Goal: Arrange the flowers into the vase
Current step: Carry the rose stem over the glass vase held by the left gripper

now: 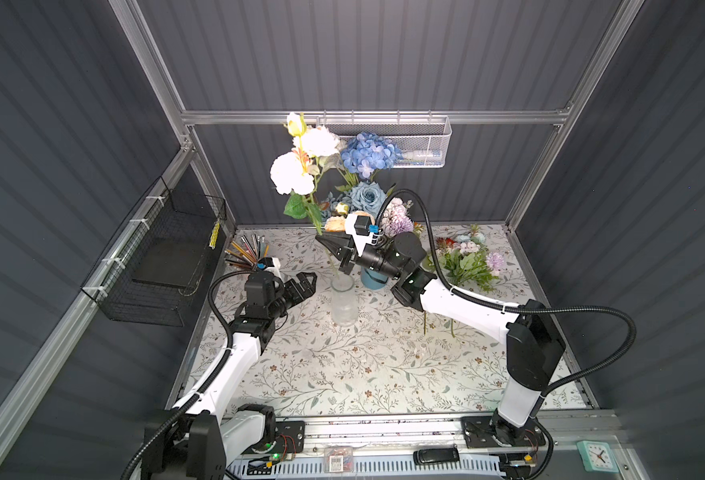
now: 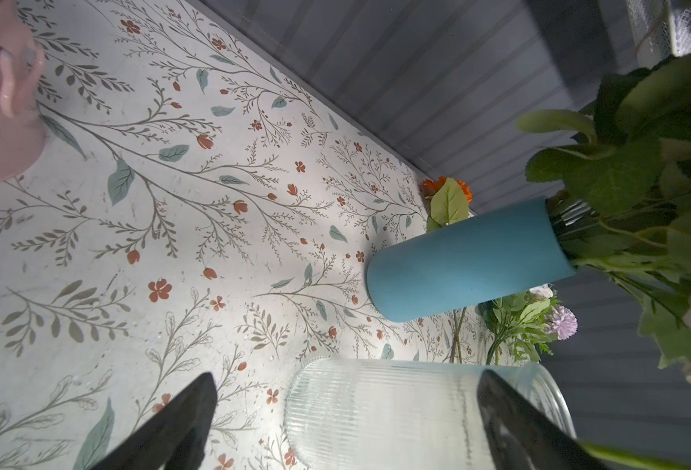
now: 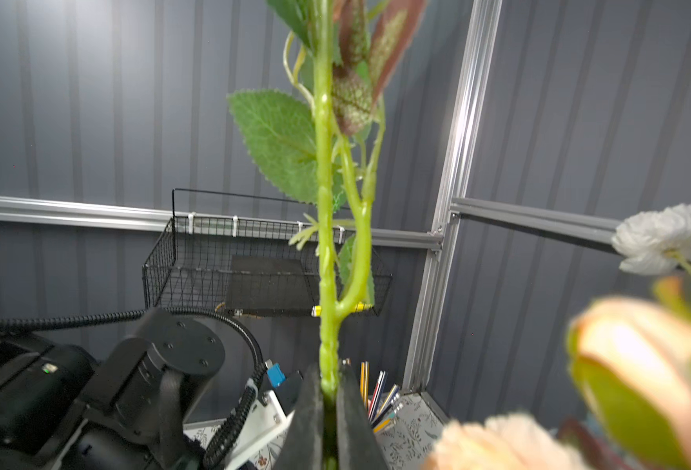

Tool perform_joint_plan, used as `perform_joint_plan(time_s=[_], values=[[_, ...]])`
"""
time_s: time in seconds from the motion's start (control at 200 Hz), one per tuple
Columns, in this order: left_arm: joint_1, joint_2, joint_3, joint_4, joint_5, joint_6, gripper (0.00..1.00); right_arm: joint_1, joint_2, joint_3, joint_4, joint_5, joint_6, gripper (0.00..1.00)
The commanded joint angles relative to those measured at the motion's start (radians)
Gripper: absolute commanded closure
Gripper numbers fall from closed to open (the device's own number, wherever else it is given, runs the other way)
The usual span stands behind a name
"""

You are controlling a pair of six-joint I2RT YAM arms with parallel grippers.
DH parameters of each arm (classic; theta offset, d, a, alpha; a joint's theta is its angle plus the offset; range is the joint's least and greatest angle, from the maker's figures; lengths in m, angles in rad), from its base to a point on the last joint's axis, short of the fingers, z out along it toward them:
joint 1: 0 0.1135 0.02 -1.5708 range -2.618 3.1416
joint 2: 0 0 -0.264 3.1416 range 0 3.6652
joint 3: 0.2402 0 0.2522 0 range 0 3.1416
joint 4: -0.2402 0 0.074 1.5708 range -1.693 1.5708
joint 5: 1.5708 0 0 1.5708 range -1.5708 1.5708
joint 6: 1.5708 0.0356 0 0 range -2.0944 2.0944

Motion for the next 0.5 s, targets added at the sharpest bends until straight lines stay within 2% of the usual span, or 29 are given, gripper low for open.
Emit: perform_joint_plan(time_s=[0.0,0.495], values=[[0.007,-0.017,-0.009,-0.021,0.015,0.041,0.00,0.000,0.003,-0.047,0.064,0.032,-0.030,1.00],[0.007,0.083,0.010,0.039,0.032,0.036,0.00,0.001,-0.041,-0.264,-0.003,0.117,-0.075,1.00]])
